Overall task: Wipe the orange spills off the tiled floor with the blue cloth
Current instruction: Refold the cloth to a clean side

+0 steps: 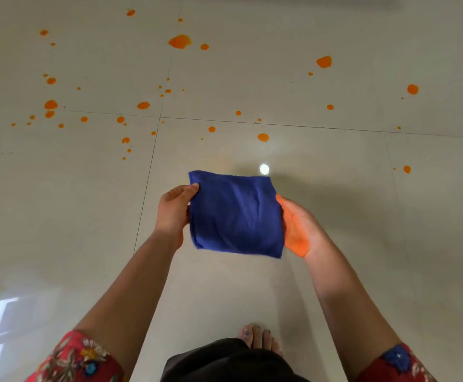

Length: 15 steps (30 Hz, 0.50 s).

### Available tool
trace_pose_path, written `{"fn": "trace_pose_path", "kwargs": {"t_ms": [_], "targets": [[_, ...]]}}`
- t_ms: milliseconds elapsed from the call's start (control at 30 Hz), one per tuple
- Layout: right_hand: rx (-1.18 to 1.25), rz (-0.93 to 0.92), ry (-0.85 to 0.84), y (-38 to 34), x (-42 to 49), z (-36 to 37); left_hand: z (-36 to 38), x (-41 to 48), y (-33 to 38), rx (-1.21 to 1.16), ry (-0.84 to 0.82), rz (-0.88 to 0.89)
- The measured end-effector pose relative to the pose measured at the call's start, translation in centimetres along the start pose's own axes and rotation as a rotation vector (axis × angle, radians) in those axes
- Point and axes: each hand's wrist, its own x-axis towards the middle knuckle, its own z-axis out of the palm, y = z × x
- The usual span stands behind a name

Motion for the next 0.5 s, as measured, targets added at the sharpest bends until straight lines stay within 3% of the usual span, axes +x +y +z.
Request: {"fn": "trace_pose_path", "kwargs": {"t_ms": [100,167,300,500], "targets": [[-0.04,-0.042,-0.003,0.6,-0.2,-0.4,0.2,-0.3,-0.9,0.3,0.139,0.165],[-0.041,-0.064,-0.024,0.9,-0.4,-0.1,1.1,-1.1,-1.3,0.408,0.097,0.306],[-0.023,-0.135,-0.086,1.1,-0.7,1.5,4.1,-3.6,0.2,0.219,-0.204,0.225],[-0.226,-0.372,-0.048,1.4,-2.0,2.5,4.4,-3.9,2.3,0.163,-0.203,0.203]]}}
